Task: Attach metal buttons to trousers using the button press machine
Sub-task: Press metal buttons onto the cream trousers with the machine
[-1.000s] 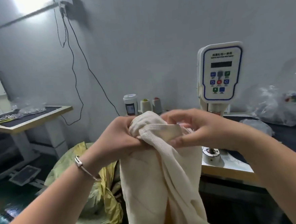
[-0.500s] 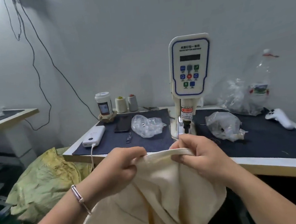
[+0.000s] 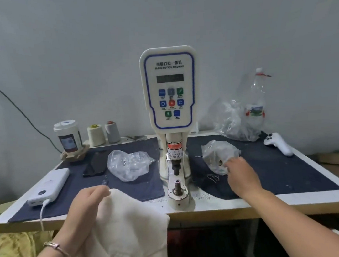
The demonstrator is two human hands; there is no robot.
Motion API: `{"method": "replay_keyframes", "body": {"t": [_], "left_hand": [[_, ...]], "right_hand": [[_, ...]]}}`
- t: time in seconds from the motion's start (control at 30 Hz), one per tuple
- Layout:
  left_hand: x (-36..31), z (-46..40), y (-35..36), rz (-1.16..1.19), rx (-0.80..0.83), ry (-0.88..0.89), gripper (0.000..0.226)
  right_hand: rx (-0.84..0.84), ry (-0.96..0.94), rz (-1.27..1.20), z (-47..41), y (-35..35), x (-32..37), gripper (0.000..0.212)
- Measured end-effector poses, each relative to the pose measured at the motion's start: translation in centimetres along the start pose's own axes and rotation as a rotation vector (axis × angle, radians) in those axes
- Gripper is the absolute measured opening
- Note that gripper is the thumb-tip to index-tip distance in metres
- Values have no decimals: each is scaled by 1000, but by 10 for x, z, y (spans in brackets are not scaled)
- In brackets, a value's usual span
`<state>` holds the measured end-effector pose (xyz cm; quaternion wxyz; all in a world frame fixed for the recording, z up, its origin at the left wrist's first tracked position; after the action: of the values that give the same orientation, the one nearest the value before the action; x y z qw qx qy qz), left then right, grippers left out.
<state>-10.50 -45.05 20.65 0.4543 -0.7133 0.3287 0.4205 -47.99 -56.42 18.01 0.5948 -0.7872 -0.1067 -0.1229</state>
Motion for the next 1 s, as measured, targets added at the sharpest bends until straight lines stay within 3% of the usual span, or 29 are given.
{"method": "replay_keyframes", "body": {"t": [0.13, 0.27, 0.4, 0.6, 1.0], "left_hand": [[14, -25, 14, -366, -80, -7, 47], [16, -43, 28, -558, -171, -12, 36], [22, -57, 46, -698, -137, 49, 41], [42, -74, 59, -689, -3, 5, 47], [47, -73, 56, -633, -11, 1, 49]], "right_hand": [[59, 24, 30, -28, 26, 2, 35], [48, 177, -19, -45, 38, -7, 32], [109, 195, -10, -55, 41, -13, 27], [0, 215, 6, -57, 48, -17, 18], [-42, 215, 70, -56, 53, -13, 16]]}}
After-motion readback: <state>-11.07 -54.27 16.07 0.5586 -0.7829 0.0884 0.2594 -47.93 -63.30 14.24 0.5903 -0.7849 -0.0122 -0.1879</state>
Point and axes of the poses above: each hand's wrist, its own z-axis away from the middle knuckle, its own y-axis out of the palm, x = y × z, the point moved 5 cm from there along -z, towards the middle knuckle, and after that the axes turned 1 degree about -y, right-handed, at the moved point
